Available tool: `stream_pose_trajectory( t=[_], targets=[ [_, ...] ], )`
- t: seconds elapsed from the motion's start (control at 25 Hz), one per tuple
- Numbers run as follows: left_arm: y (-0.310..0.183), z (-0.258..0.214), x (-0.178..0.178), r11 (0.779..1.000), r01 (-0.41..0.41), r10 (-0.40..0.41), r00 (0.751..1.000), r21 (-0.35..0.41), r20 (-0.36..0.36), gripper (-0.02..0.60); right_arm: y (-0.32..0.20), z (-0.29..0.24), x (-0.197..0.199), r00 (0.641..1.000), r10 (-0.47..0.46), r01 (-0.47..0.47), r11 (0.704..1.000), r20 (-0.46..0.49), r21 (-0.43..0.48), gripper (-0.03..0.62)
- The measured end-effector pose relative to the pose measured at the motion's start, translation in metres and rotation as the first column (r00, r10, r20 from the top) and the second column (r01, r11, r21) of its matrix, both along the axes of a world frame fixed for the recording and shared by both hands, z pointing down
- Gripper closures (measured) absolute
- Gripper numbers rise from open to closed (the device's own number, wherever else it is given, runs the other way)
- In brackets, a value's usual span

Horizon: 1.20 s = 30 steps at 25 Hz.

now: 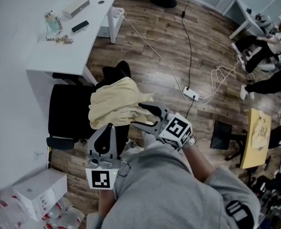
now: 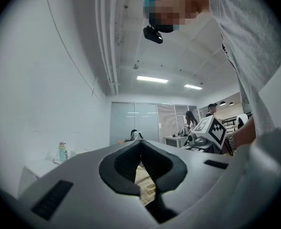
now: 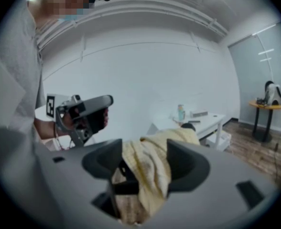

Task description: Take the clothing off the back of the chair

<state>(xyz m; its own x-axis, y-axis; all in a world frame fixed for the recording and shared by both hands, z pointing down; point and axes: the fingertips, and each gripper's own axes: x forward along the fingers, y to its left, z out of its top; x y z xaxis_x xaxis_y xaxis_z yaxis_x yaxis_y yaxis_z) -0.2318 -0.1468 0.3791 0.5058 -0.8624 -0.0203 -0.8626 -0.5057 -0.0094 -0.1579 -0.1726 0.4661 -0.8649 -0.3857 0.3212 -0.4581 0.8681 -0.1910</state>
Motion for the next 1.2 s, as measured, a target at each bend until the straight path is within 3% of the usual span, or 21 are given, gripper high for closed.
stream_pose_trajectory(
  t=[0.36,0.64,1.0,1.2],
  targets=[
    [-0.020,0.007,-0.006,0.997,0.065,-0.066,0.998,-0.034,-0.016,0.546,-0.027,0.027,-0.012,0.998,-0.052,0.050,0.998,-0.037,-0.049,0.301],
    [-0.025,0.011,0.001,0.995,0.081,-0.079,0.996,-0.054,0.030,0.546,-0.032,0.037,-0.014,0.996,-0.090,0.088,0.994,-0.017,-0.070,0.301],
    [-0.048,0.018,-0.004,0.993,0.095,-0.093,0.995,-0.074,0.028,0.546,-0.049,0.037,-0.015,0.996,-0.082,0.081,0.996,-0.043,-0.034,0.298],
    [-0.049,0.022,0.001,0.992,0.093,-0.091,0.996,-0.083,0.017,0.546,-0.049,0.039,-0.014,0.994,-0.109,0.107,0.992,-0.016,-0.067,0.299]
  ],
)
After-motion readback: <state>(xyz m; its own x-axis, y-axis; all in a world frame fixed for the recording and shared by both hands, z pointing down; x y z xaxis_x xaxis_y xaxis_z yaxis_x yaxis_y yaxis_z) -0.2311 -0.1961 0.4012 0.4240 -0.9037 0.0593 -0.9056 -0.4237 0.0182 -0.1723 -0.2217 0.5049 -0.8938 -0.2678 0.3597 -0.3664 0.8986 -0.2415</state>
